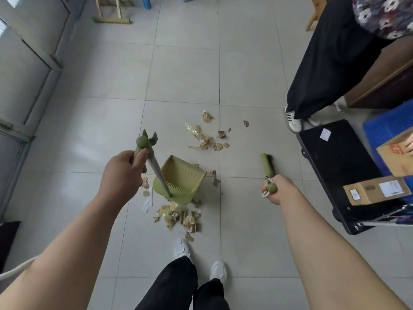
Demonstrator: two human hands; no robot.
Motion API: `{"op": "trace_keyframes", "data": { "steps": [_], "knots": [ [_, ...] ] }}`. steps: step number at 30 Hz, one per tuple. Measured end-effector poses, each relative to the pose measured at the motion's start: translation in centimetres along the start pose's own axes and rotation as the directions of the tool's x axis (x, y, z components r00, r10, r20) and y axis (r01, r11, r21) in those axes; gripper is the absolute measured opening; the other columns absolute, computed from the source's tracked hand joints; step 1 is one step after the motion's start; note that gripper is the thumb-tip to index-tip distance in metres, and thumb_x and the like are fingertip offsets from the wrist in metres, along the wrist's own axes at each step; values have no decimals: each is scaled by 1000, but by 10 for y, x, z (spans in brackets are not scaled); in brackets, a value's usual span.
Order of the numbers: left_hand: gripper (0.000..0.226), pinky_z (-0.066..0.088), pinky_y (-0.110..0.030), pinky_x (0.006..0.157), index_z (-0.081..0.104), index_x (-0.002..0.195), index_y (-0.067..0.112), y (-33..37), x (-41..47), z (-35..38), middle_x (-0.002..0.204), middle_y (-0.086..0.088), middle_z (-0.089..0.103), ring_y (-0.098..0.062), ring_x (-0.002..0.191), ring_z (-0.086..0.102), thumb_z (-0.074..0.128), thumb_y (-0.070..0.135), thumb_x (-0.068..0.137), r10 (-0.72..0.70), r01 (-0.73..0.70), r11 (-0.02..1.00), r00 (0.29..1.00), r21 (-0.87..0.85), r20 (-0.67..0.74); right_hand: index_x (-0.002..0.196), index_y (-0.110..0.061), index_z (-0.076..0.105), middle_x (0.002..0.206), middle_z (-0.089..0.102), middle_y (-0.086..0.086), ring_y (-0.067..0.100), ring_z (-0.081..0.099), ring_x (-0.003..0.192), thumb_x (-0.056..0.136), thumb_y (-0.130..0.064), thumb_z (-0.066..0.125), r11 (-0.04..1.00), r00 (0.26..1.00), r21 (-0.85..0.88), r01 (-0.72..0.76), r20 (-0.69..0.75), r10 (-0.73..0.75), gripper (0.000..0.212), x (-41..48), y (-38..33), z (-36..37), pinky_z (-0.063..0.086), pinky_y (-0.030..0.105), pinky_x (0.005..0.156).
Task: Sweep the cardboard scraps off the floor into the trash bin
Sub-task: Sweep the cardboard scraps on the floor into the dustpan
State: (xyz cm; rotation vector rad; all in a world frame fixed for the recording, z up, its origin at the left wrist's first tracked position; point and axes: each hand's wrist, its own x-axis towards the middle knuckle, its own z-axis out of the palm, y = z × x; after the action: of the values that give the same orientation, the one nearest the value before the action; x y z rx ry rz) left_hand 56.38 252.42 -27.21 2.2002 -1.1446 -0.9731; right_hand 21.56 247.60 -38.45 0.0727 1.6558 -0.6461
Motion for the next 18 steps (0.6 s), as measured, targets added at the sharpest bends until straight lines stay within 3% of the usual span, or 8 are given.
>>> {"op": "trace_keyframes", "data": {
  "steps": [3,6,10,18],
  "knots": [
    [45,32,-28,45,58,77,3,5,7,-5,53,-3,52,-13,36,42,47,41,99,4,-3,1000,1000,-22,22,68,-8,34,60,31,6,10,32,24,98,-2,15,997,1000,-77,-24,1,24,37,-10,23,29,28,5,32],
    [45,33,-28,47,58,76,4,13,12,-12,53,-7,54,-19,42,44,46,41,99,20,-19,999,999,-28,36,72,-9,35,61,34,5,12,32,37,98,-2,17,991,998,-121,-57,28,61,33,-26,42,49,28,6,32],
    [44,34,-29,48,57,75,6,28,18,-19,54,-8,55,-21,45,45,46,41,99,37,-36,998,999,-43,39,71,-9,36,42,37,4,11,30,20,94,-2,18,986,994,-147,-73,73,84,31,-45,28,56,24,6,29],
    [42,35,-31,50,57,73,7,59,46,-16,55,-9,56,-23,47,45,46,40,98,44,-44,999,999,-29,10,71,-11,36,52,36,5,11,30,22,91,0,17,996,996,-84,-24,79,30,30,-42,-39,53,24,7,29]
  ]
}}
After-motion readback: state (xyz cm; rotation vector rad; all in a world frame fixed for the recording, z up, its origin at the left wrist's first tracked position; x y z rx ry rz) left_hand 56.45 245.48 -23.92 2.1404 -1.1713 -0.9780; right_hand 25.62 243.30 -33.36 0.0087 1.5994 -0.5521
